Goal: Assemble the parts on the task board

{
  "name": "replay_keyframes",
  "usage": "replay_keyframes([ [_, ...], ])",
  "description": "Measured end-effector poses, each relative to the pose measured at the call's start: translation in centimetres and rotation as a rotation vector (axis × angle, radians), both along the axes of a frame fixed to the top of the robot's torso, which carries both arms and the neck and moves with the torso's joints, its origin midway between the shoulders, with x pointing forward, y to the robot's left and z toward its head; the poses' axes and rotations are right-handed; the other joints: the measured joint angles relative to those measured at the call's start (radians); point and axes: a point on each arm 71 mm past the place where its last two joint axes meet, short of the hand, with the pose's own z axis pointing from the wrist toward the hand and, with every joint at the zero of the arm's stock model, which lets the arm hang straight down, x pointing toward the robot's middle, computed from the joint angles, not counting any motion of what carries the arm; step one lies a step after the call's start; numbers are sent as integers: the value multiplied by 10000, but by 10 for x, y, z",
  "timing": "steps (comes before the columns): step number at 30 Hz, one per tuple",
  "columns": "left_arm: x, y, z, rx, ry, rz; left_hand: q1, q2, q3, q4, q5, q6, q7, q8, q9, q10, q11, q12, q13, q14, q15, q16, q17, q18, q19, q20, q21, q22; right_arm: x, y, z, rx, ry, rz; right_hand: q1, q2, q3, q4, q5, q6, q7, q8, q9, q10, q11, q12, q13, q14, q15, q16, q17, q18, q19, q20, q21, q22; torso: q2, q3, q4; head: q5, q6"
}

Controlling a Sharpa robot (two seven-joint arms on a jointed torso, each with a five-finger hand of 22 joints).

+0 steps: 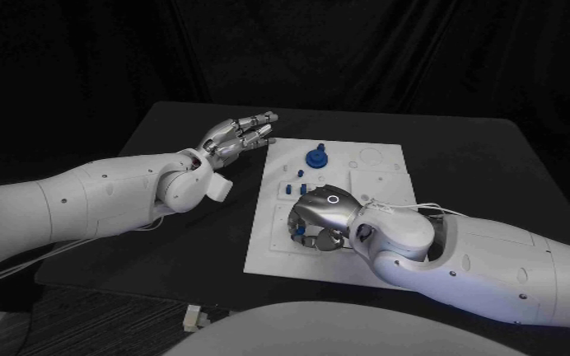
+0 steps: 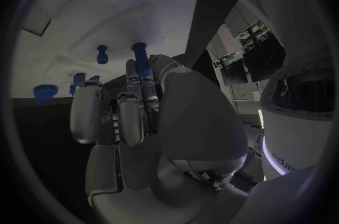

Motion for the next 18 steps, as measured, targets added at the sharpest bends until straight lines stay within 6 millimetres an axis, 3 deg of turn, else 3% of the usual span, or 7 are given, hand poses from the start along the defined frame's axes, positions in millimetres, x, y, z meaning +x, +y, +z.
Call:
replay_keyframes([
  [10,0,0,-1,-2,25,-17,0,0,0,0,0,0,0,0,0,0,0,0,0,0,0,0,0,0,0,0,0,1,0,0,-1,-139,-17,12,-22,-21,-5,-49,-53,-67,59,-55,14,1,1,-27,18,0,0,0,-31,0,-39,39,-61,0,-4,0,-5,19,0],
  [15,0,0,-1,-2,37,-25,0,0,0,0,0,0,0,0,-1,0,0,0,0,0,0,0,0,0,0,0,0,-19,0,1,-1,-155,-24,26,-22,-21,-13,-96,-551,-413,131,-281,17,-63,-49,-90,72,0,0,-45,-91,0,-93,93,-149,0,-1,-1,-4,5,0],
  [18,0,-1,-1,-5,49,-35,0,0,0,0,0,0,0,0,-1,0,0,0,0,0,0,0,0,0,0,0,0,-19,0,2,-2,-153,-14,35,-75,31,63,-172,-965,-817,196,-529,-42,-323,31,-181,80,-39,39,-45,-111,0,-144,144,-190,0,0,-1,-2,7,0],
])
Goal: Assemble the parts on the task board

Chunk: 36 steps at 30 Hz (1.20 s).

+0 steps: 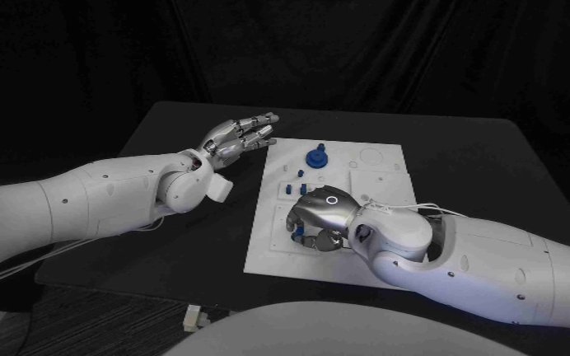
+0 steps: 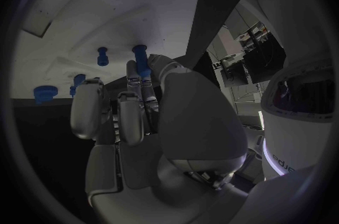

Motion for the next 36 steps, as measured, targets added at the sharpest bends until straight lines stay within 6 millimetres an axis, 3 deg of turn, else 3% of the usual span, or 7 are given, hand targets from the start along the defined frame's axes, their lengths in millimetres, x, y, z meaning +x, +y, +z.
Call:
replay_keyframes([
  [7,0,0,0,2,21,-12,0,0,0,0,0,0,0,0,0,0,0,0,0,0,0,0,0,0,0,0,0,0,0,2,-1,21,-1,9,-85,-54,15,-14,-386,-315,-33,-160,-38,-76,8,0,-20,0,0,0,-37,-1,-36,36,-44,0,1,1,1,11,0],
  [17,0,0,-1,5,52,-31,0,0,0,0,0,36,36,0,-1,-38,36,0,0,0,0,0,0,0,0,0,0,-13,0,3,-3,16,7,21,-117,-86,-29,31,-587,-423,-42,-217,-51,-303,65,-77,-18,37,37,-40,-103,0,-73,73,-159,0,6,0,2,-16,0],
  [21,0,0,-1,6,62,-37,0,0,0,0,0,36,36,0,0,-38,36,0,0,0,0,0,-1,0,0,0,0,-13,-1,2,-5,-41,55,13,-483,-219,-213,215,-1180,-624,-172,-335,-69,-640,107,-156,-19,25,102,-40,-153,-1,-135,78,-256,0,6,1,2,-17,0],
  [24,0,0,-1,7,70,-39,0,0,0,0,0,36,36,0,0,-38,36,0,0,0,0,0,-1,0,0,0,0,-13,-1,1,-6,-92,91,-9,-1082,-356,-860,487,-2192,-1121,-306,-608,-210,-1235,218,-282,-20,25,102,-90,-253,-1,-219,102,-434,0,6,1,4,-22,0],
  [27,0,0,-2,10,78,-40,0,0,0,0,0,36,36,0,0,-38,36,0,0,0,0,0,0,0,0,0,0,-13,-1,-1,-7,-129,99,-69,-1399,-481,-1908,923,-2872,-1669,-608,-876,-438,-2141,368,-542,-98,25,102,-159,-384,0,-344,127,-658,0,6,1,4,-23,0],
  [33,0,0,-2,11,90,-46,0,0,0,0,0,36,36,0,0,-38,35,0,0,0,0,0,0,0,0,0,0,-23,-1,-9,-6,-172,106,-240,-1659,-799,-2787,1245,-2973,-2168,-851,-961,-680,-2869,470,-673,-185,-25,152,-236,-596,0,-515,168,-969,0,1,1,4,-33,0],
  [36,0,0,-2,14,94,-44,0,0,0,0,0,36,36,0,-1,-38,35,0,0,0,0,0,-1,0,0,0,0,-23,-1,-13,-5,-137,101,-313,-1726,-862,-4022,1283,-2973,-2337,-940,-962,-788,-3120,500,-699,-205,-57,184,-272,-673,-1,-582,169,-1073,0,0,1,4,-33,0],
])
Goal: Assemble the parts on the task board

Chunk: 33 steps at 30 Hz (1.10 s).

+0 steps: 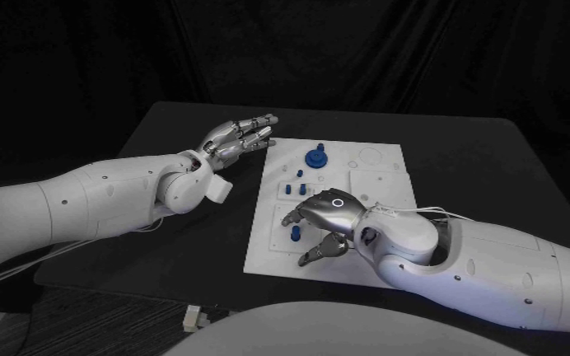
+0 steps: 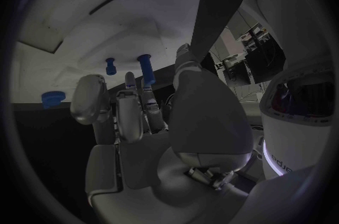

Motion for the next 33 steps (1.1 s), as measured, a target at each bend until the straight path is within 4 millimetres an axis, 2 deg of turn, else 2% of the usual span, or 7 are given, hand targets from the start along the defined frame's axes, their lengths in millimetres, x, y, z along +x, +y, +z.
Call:
replay_keyframes([
  [11,0,2,0,10,10,22,0,0,0,0,0,0,0,0,0,0,0,0,0,0,0,0,0,1,0,0,0,0,11,-30,35,870,-992,-531,-64,-64,-257,4,0,-458,2,0,-230,-187,63,124,-12,-38,38,0,-34,0,-35,35,-74,0,2,3,-2,37,0],
  [13,-1,2,0,13,12,30,0,0,0,0,0,0,0,0,0,0,0,0,0,0,0,0,0,0,0,0,0,-10,19,-40,51,1103,-1429,-715,-17,154,43,-5,89,-167,51,96,-217,-48,39,362,28,-38,37,0,-26,0,-35,35,-74,0,2,3,-2,18,0],
  [17,-1,3,0,7,16,27,0,0,0,0,0,0,0,0,0,1,0,0,0,0,0,0,0,0,0,0,0,-10,36,-66,87,1636,-2207,-1257,921,1028,833,-97,1022,125,99,250,-303,1194,-257,1668,539,-38,37,-28,-147,0,-35,35,-74,0,0,3,-2,-11,0],
  [22,-2,1,0,-19,25,-3,0,0,0,0,0,0,0,0,0,0,-1,0,0,0,0,0,0,1,36,-36,0,-9,54,-102,121,2257,-2568,-2356,1442,1314,1045,-150,1607,1519,332,966,-101,3423,-1097,4159,1862,-633,-558,-856,-1635,166,-384,-424,-773,0,-7,2,0,-106,0],
  [24,-2,1,0,-30,26,-16,0,0,0,0,0,0,0,0,0,1,0,0,0,0,0,0,0,0,36,-36,0,-9,58,-115,125,2328,-2480,-2821,820,1597,898,-141,1666,2420,231,1442,166,5129,-1349,6936,5021,-44,-759,-66,190,166,-138,-672,-449,0,-6,1,3,-132,0],
  [28,-3,0,0,-36,28,-22,81,0,0,0,42,36,35,0,6,0,0,0,0,0,0,46,0,0,36,-36,0,-88,66,-139,126,1844,-2052,-3946,-1642,1624,535,-69,1359,3040,156,2013,607,6866,-1471,11647,10734,67,-790,735,713,164,-5,-775,-376,0,-6,-2,6,-128,0],
  [33,-3,1,0,-27,26,-8,81,0,0,0,42,36,35,0,11,1,-1,0,0,0,0,46,0,1,36,-36,0,-60,75,-160,113,63,-1047,-5266,-4532,743,-53,2,865,4409,-229,2789,1271,6964,-1511,12424,11168,81,-1035,1317,804,-253,850,-987,2183,0,-14,-14,4,-152,0],
])
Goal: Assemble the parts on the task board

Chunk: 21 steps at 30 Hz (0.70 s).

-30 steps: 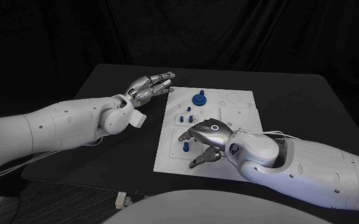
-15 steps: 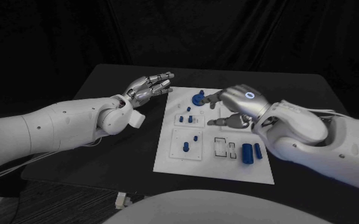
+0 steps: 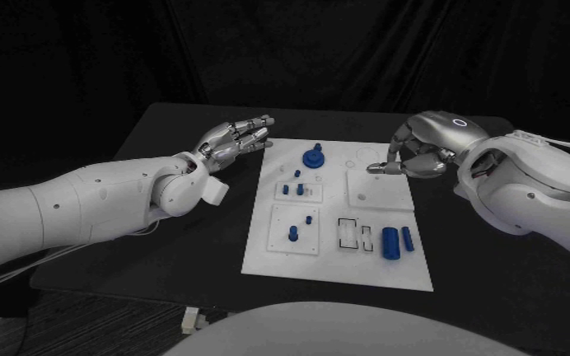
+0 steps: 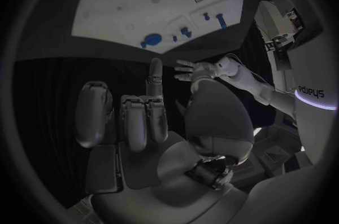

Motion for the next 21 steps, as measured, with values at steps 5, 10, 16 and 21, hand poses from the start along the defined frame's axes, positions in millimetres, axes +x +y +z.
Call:
replay_keyframes([
  [5,0,-1,0,-8,-1,-20,0,0,0,0,0,0,0,0,0,0,0,0,0,0,0,0,0,0,0,0,0,5,6,-14,-17,-1876,1650,-982,-679,368,105,6,-168,175,44,-255,32,0,0,0,0,-8,-7,0,0,-220,48,-49,1081,0,0,-1,-1,-79,0],
  [10,0,-2,0,-14,0,-31,0,0,28,-28,0,0,0,0,-1,0,0,0,0,0,0,0,0,0,0,0,0,5,9,-15,-30,-3079,2870,-1377,-941,721,387,-5,-343,613,-41,-437,-43,-1,0,0,-1,-8,-6,0,-1,-218,47,-49,1121,0,15,5,-6,-54,0],
  [16,0,-1,0,-8,1,-20,0,0,28,-27,-1,0,0,0,-1,0,0,0,0,0,0,0,0,1,0,1,0,5,9,-18,-45,-3740,4108,-1673,-1044,1239,587,-53,-401,871,-81,-669,-113,-2,-73,0,-2,-1,-66,0,-2,-218,47,-49,1121,0,26,11,-10,-48,0],
  [21,0,-1,0,-3,2,-10,0,0,28,-27,-1,37,-37,0,-1,0,0,0,0,0,0,0,0,0,0,0,0,4,5,-18,-56,-3892,4931,-1795,-961,1461,657,-68,-358,871,-81,-846,-182,-2,-73,0,-2,-1,-66,0,-3,-217,83,-85,1098,0,22,11,-1,-31,0],
])
